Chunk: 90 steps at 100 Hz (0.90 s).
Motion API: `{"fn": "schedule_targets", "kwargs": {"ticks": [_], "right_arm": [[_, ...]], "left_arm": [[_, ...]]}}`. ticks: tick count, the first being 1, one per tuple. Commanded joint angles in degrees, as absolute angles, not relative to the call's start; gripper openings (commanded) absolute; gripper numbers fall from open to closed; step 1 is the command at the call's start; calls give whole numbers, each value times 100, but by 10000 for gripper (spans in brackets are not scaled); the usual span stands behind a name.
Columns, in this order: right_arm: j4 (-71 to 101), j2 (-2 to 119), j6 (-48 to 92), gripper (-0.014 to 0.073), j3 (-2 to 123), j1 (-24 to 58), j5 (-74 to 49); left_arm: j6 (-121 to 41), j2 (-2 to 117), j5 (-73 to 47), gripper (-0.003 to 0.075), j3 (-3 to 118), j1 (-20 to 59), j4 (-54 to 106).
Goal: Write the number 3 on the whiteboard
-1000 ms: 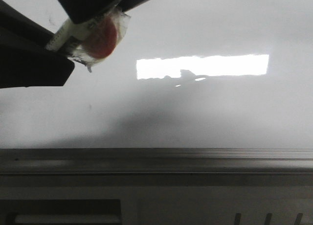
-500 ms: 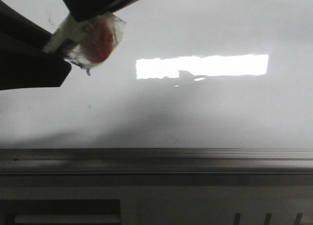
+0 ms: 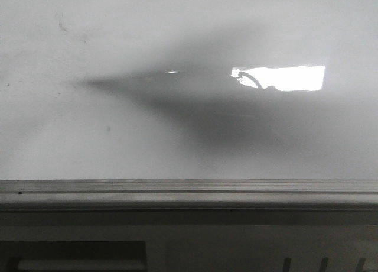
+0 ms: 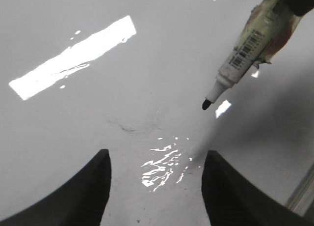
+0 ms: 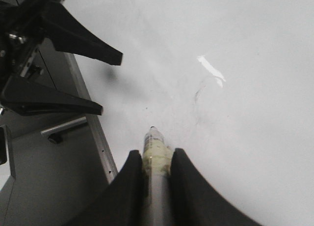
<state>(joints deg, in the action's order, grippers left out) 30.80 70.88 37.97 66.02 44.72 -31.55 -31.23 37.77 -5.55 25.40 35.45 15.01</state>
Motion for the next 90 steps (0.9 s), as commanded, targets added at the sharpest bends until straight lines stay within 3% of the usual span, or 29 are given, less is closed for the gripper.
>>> {"fn": "schedule_targets", "kwargs": {"ticks": [1, 48, 90], "right_arm": [[3172, 7172, 3731, -62, 7043, 4320, -3040], [2701, 7966, 3631, -62, 7545, 4208, -3066], [2403, 7873, 3581, -62, 7545, 3706, -3180]], "left_arm": [[-3060, 3745, -198, 385, 2747, 3448, 1663], [-3060, 3745, -173, 385, 2747, 3448, 1698], [-3060, 3745, -67, 385, 2747, 3448, 1698]]}}
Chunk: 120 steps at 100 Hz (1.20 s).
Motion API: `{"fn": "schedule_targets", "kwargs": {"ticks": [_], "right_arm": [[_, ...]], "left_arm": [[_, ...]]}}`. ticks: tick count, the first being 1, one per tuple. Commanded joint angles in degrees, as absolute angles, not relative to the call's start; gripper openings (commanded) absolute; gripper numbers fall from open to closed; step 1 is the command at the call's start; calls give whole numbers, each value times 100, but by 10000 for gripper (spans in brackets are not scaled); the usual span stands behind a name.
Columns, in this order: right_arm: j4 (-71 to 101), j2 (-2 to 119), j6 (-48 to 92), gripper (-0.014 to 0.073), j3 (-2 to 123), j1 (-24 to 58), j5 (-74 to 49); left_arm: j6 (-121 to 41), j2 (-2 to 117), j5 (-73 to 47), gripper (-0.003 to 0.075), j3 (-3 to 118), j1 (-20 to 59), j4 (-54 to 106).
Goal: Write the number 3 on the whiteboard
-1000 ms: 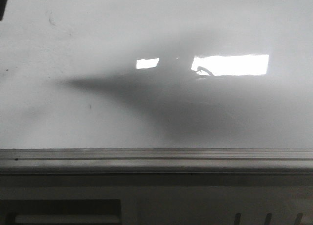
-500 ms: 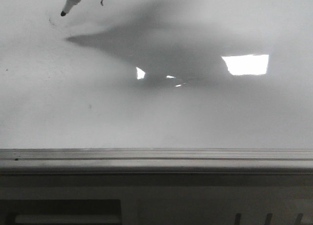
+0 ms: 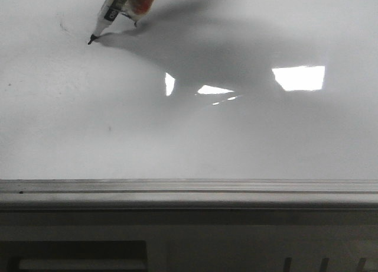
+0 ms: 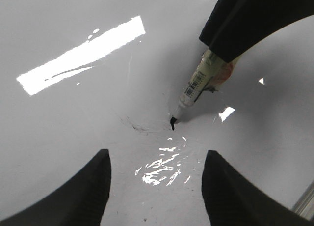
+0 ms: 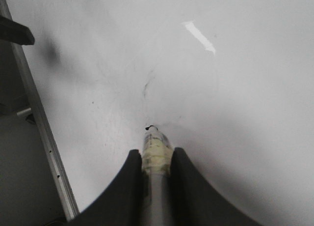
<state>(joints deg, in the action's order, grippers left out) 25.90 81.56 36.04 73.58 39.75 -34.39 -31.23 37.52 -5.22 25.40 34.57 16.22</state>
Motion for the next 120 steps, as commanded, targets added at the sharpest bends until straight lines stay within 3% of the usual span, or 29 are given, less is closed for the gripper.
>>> {"fn": "schedule_targets", "kwargs": {"ticks": [1, 27, 52, 77, 120], "right_arm": [[2403, 7851, 3581, -62, 7545, 3675, -3207], [2415, 7704, 3406, -63, 7525, 3551, -4456], [2328, 8055, 3406, -63, 7525, 3832, -4290], [2111, 7925, 3083, -63, 7525, 3862, -5128], [2219, 8496, 3093, -64, 7572, 4504, -3973]], "left_arm": [[-3060, 3745, -56, 385, 2747, 3448, 1698], [-3060, 3745, -32, 385, 2747, 3448, 1698], [-3060, 3745, 0, 385, 2747, 3448, 1698], [-3060, 3745, 0, 385, 2747, 3448, 1698], [-3070, 3745, -129, 385, 2747, 3448, 1684]]}}
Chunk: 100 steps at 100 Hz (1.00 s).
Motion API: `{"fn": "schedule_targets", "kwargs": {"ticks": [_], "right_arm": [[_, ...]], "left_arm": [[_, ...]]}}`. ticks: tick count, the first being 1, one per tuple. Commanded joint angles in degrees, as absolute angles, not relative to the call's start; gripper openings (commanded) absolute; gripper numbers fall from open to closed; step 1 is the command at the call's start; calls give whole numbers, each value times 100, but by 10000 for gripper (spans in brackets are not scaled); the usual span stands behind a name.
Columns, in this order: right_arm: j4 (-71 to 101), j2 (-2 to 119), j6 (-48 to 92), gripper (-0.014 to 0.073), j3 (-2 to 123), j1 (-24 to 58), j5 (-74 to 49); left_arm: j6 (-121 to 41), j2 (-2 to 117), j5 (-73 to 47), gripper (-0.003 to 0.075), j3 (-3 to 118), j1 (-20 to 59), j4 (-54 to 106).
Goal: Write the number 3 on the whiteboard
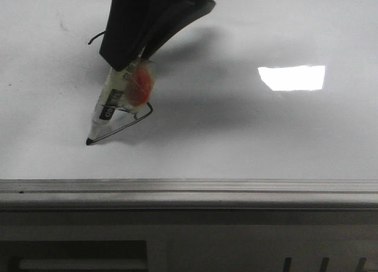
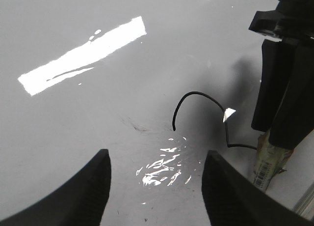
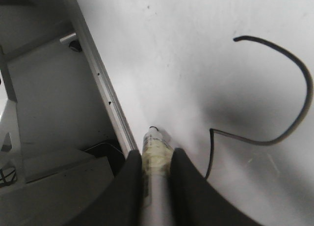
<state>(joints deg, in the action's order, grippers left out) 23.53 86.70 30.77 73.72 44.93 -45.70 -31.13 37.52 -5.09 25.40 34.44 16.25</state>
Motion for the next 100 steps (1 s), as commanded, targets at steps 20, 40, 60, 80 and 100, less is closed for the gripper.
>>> {"fn": "schedule_targets", "kwargs": {"ticks": [20, 40, 60, 80, 100], "right_arm": [[2219, 8087, 3093, -64, 7669, 4618, -4181], [2219, 7974, 3093, -64, 7837, 4778, -4220], [2219, 7974, 3093, -64, 7892, 5105, -4228], [2219, 7974, 3093, -64, 7892, 5242, -4311], [2219, 7974, 3093, -64, 7892, 5242, -4335]], "left_arm": [[-3129, 3745, -334, 385, 2747, 3716, 1609], [-3551, 4012, -90, 385, 2747, 4654, 1525], [-3551, 4597, 411, 385, 2747, 4934, 1525], [-3530, 4926, 518, 385, 2747, 4914, 1536], [-3525, 4916, 404, 372, 2747, 4914, 1609]]}}
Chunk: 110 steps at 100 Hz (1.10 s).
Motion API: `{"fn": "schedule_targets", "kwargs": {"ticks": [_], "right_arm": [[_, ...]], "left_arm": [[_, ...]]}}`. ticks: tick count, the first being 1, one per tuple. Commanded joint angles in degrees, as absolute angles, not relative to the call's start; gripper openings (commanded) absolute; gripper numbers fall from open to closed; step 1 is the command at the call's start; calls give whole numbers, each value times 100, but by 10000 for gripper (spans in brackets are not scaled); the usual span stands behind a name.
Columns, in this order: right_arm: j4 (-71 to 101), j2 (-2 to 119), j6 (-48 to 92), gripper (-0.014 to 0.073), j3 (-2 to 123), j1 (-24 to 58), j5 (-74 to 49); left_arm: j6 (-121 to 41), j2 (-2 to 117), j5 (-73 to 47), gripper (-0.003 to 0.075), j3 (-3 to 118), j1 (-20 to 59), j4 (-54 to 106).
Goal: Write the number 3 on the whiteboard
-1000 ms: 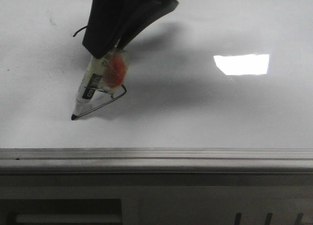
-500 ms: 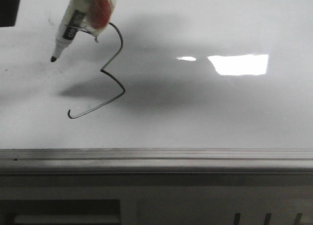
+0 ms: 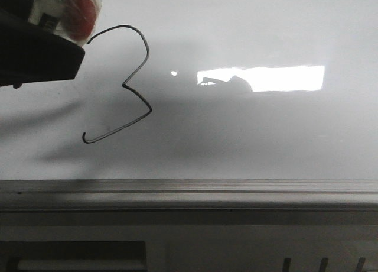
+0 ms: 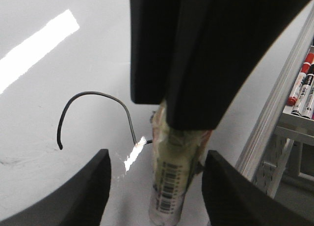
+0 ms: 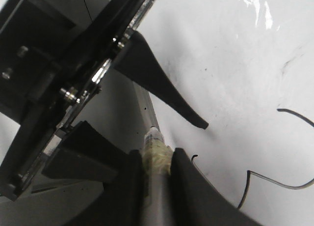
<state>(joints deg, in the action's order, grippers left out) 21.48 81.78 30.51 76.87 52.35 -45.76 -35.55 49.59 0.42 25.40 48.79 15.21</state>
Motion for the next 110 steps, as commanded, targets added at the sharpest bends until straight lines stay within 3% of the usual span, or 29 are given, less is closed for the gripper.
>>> {"fn": "schedule_targets", "kwargs": {"ticks": [1, 12, 24, 38, 43, 48, 63, 68, 110], "right_arm": [[2219, 7974, 3093, -64, 7892, 5242, -4335], [2219, 7974, 3093, -64, 7892, 5242, -4335], [2219, 7974, 3093, -64, 7892, 5242, -4359], [2219, 7974, 3134, -58, 7892, 5242, -4423], [2219, 7974, 3164, -18, 7892, 5242, -4423], [2219, 7974, 3164, 71, 7892, 5242, -4378], [2038, 7963, 3164, 504, 7892, 5209, -3873], [1846, 7963, 3146, 570, 7892, 5127, -3663], [1801, 7524, 2900, 487, 7892, 4327, -3732]], "left_arm": [[-3525, 4916, 402, 368, 2747, 4914, 1609], [-3525, 4916, 161, 269, 2747, 4914, 1638], [-3516, 4916, 0, -19, 2747, 4914, 1651], [-3516, 4872, 0, -20, 2747, 4914, 1674], [-3516, 4872, 54, -20, 2747, 4914, 1674], [-3516, 4872, 62, -20, 2747, 4914, 1683], [-3516, 4872, 62, -20, 2747, 4914, 2024], [-3493, 4872, 80, -20, 2747, 4897, 2349], [-3466, 5241, -603, -20, 2747, 3546, 5959]]}}
